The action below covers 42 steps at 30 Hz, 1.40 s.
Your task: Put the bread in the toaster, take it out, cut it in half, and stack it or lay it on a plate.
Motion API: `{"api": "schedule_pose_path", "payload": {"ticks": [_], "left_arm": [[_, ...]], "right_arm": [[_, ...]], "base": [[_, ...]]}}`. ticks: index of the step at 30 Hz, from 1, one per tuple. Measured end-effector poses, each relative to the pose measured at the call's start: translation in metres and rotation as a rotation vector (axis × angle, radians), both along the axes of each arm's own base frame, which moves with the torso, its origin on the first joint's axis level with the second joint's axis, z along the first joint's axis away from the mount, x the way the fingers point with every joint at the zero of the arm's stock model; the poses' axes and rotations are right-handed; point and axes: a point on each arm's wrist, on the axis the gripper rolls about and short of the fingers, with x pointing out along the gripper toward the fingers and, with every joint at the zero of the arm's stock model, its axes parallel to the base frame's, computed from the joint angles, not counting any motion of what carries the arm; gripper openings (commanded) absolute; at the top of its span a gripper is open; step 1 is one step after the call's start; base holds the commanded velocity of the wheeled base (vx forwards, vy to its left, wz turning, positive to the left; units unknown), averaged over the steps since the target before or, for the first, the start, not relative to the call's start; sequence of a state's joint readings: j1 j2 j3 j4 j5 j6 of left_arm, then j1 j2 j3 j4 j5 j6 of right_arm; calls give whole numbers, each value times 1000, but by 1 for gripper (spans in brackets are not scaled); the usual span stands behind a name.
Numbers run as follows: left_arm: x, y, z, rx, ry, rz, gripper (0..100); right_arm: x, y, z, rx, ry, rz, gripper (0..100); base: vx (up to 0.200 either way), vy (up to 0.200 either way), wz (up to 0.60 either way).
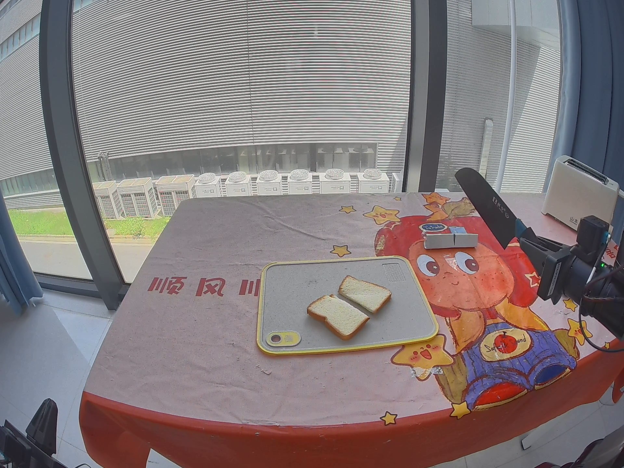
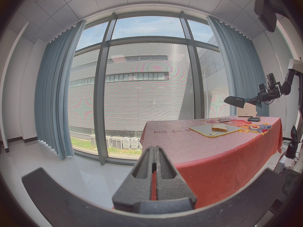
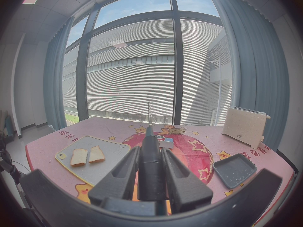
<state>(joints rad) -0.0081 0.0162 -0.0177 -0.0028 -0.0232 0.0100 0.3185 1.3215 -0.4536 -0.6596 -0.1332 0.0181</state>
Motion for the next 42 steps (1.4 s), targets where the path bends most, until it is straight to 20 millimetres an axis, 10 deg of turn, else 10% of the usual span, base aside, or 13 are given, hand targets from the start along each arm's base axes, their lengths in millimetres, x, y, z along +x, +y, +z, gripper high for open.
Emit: {"api": "schedule_pose_path", "payload": {"ticks": [42], "left_arm": [[0,0,0,0,0,0,0]], "right_arm": [[50,-13,-27,108,123,-53,0]], "base": [[0,0,0]]}}
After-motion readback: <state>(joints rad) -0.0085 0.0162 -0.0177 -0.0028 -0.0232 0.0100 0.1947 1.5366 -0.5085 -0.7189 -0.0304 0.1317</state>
